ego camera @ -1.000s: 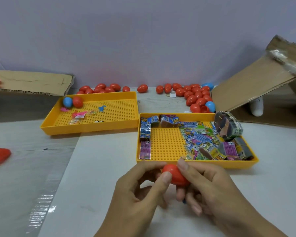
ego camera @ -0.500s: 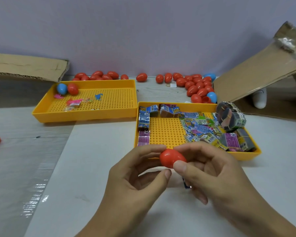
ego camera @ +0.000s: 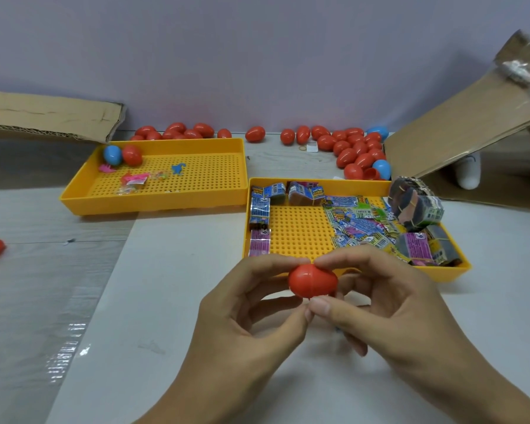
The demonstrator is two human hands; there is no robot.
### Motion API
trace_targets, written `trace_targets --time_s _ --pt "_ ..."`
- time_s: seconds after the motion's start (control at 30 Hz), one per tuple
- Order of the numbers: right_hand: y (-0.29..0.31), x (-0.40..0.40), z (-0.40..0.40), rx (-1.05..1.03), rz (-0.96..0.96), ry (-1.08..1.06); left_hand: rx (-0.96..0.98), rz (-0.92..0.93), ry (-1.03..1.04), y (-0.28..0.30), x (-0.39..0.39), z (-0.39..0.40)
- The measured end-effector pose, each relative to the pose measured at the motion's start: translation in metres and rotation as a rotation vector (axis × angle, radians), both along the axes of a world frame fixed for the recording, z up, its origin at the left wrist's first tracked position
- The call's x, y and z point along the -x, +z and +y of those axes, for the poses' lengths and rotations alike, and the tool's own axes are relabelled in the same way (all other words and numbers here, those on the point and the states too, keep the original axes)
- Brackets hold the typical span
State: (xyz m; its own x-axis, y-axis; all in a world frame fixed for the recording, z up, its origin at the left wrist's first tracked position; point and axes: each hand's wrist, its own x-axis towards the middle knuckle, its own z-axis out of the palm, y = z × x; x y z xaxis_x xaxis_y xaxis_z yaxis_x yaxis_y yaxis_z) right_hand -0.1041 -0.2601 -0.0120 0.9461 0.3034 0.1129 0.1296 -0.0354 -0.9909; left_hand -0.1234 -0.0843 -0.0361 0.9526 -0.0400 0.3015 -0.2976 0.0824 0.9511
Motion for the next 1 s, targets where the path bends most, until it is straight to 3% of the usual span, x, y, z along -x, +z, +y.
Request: trace_targets --time_s 0.4,0.57,0.67,0.8,1.0 --pt "0.011 0.002 0.003 -0.027 0.071 -0.041 -0.042 0.017 0.027 0.003 0.002 -0.001" --pt "0.019 -0.006 -0.010 0.082 0.019 -0.069 -0.037 0.041 0.048 0.002 0.001 -0.001" --pt "0.036 -0.013 -0.032 0.276 0.000 -0.056 -0.039 0.059 0.061 0.003 0.000 0.000" --pt "0.040 -0.016 -0.057 0.808 -0.027 0.051 -0.022 0.055 0.057 0.002 0.000 0.001" --pt "0.029 -0.018 -0.052 0.917 0.000 0.102 0.019 0.075 0.064 0.000 -0.001 0.003"
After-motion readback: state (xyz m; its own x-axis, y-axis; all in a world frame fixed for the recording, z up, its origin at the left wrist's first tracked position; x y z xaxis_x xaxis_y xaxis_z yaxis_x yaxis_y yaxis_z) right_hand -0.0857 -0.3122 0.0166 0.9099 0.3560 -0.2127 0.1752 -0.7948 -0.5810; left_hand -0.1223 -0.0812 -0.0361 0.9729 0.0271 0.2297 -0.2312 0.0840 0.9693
